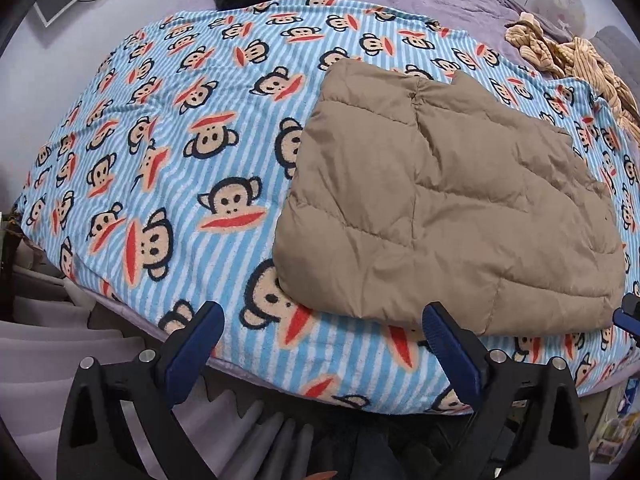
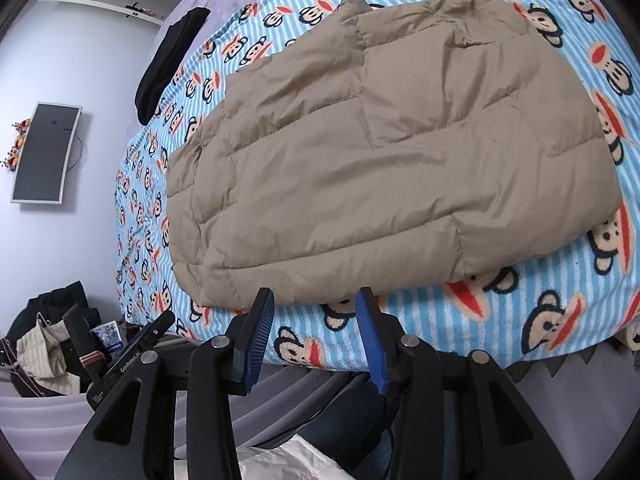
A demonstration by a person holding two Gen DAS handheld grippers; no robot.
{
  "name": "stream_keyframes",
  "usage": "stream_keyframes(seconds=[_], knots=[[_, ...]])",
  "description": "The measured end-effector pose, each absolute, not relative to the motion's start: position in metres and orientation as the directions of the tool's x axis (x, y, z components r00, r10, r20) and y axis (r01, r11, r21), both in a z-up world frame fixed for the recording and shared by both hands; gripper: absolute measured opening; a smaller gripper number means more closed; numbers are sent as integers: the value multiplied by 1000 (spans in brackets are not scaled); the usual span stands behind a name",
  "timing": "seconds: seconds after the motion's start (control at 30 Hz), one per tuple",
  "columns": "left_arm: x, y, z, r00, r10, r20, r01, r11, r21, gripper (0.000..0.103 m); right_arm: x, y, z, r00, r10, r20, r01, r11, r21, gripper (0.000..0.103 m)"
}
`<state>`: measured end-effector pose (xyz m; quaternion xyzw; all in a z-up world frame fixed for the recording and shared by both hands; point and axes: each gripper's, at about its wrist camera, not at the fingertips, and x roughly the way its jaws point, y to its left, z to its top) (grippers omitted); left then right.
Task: Fold large clothes
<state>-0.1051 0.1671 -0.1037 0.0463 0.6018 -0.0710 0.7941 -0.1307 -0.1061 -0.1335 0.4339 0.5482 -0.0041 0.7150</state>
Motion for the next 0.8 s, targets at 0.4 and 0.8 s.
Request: stream_keyframes(seconds=[0.4, 0.8], knots=[[-97, 134, -85, 261, -28, -965, 140, 990, 9, 100, -112, -139, -125, 367, 441, -819, 472, 671, 572, 77], [-69, 137, -94, 252, -7, -968, 136, 990, 28, 100, -94, -141, -129, 337, 442, -831, 438, 708, 554, 84]])
